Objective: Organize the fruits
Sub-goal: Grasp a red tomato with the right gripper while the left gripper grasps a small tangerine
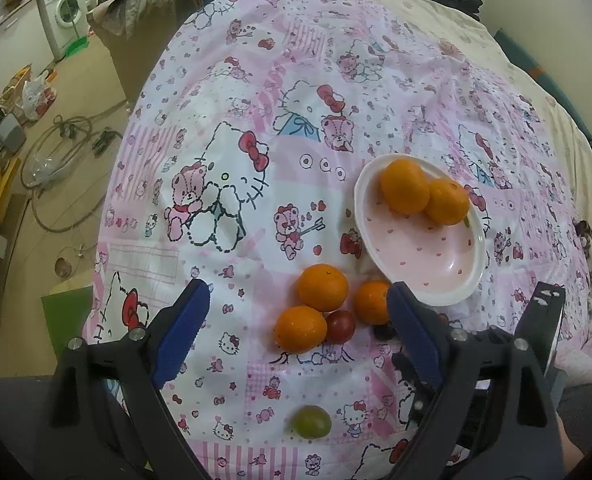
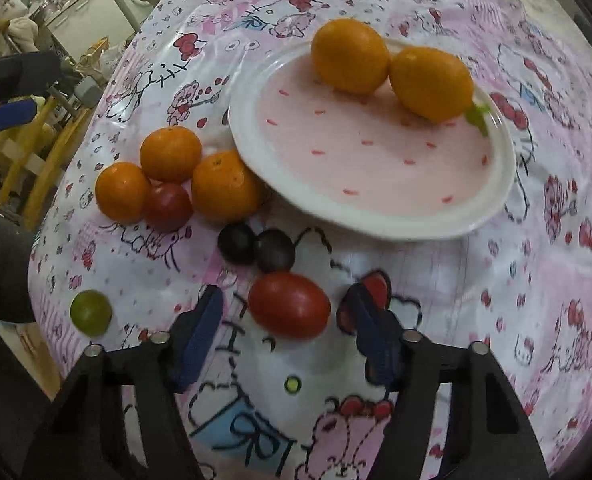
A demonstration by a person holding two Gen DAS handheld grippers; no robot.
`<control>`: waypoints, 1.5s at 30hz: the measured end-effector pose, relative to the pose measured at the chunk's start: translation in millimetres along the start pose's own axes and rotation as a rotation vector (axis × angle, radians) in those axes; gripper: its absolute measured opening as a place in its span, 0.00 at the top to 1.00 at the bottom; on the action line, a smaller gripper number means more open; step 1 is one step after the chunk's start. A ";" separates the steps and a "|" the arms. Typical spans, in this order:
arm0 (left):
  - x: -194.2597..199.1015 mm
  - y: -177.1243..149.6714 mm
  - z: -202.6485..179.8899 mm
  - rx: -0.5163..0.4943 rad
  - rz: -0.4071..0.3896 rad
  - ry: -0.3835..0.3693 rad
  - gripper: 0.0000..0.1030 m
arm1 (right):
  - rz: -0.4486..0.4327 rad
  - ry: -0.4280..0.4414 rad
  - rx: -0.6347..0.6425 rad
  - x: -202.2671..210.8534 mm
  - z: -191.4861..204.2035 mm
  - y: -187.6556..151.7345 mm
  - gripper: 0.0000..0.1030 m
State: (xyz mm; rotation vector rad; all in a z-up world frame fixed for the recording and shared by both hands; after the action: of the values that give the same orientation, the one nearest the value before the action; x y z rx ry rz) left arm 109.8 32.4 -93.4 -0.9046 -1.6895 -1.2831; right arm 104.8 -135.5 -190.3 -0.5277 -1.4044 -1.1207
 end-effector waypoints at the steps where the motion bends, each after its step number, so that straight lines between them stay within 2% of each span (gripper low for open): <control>1: -0.8 0.2 1.4 0.002 0.002 0.002 0.14 | 0.001 -0.005 0.004 -0.5 0.1 1.1 0.55; 2: -1.5 0.9 2.9 0.004 0.004 0.005 0.15 | 0.006 -0.017 0.015 -0.8 0.2 0.8 0.60; 5: -6.5 -0.6 7.2 0.010 0.024 0.018 0.15 | 0.008 -0.015 0.021 0.7 -1.0 -0.2 0.61; 11: -42.5 -18.6 9.5 0.044 0.196 -0.002 0.15 | -0.038 0.020 -0.007 20.2 -2.7 -5.2 0.61; 15: -56.2 -28.4 5.7 0.035 0.239 0.018 0.16 | -0.076 0.051 -0.057 38.1 -11.3 -7.4 0.61; 20: -67.6 -37.9 3.3 0.039 0.285 0.015 0.27 | -0.124 0.066 -0.103 58.4 -23.1 -11.4 0.61; 22: -71.3 -39.9 1.8 0.039 0.296 0.015 0.36 | -0.135 0.068 -0.120 64.5 -29.9 -15.1 0.61; 23: -73.8 -40.9 0.1 0.038 0.307 0.014 0.37 | -0.139 0.069 -0.127 65.2 -28.9 -12.9 0.61; 25: -77.8 -42.5 -1.4 0.046 0.323 0.005 0.49 | -0.146 0.068 -0.142 66.2 -31.0 -9.9 0.61; 26: -79.9 -43.0 -2.6 0.053 0.330 -0.007 0.51 | -0.151 0.068 -0.148 68.6 -33.6 -11.4 0.61; 29: -81.2 -43.4 -3.2 0.062 0.332 -0.012 0.64 | -0.159 0.067 -0.158 70.2 -36.1 -10.4 0.61; 45: -62.6 -30.3 2.4 0.003 0.243 0.041 0.65 | -0.180 0.051 -0.165 77.0 -41.6 -12.1 0.61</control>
State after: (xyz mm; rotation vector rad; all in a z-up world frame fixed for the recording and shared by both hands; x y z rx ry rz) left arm 108.2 23.7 -162.4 -1.0399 -1.4977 -1.1272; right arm 100.3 -199.1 -129.0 -0.4929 -1.3415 -1.3944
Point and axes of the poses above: each gripper's, at about its wrist camera, not at the fingertips, and x roughly against the way its jaws point, z to its left, y to its top, the point moved 5 cm from there along -x, roughly the way its jaws point, and after that the axes turned 2 degrees about z, right-handed, at the moved point
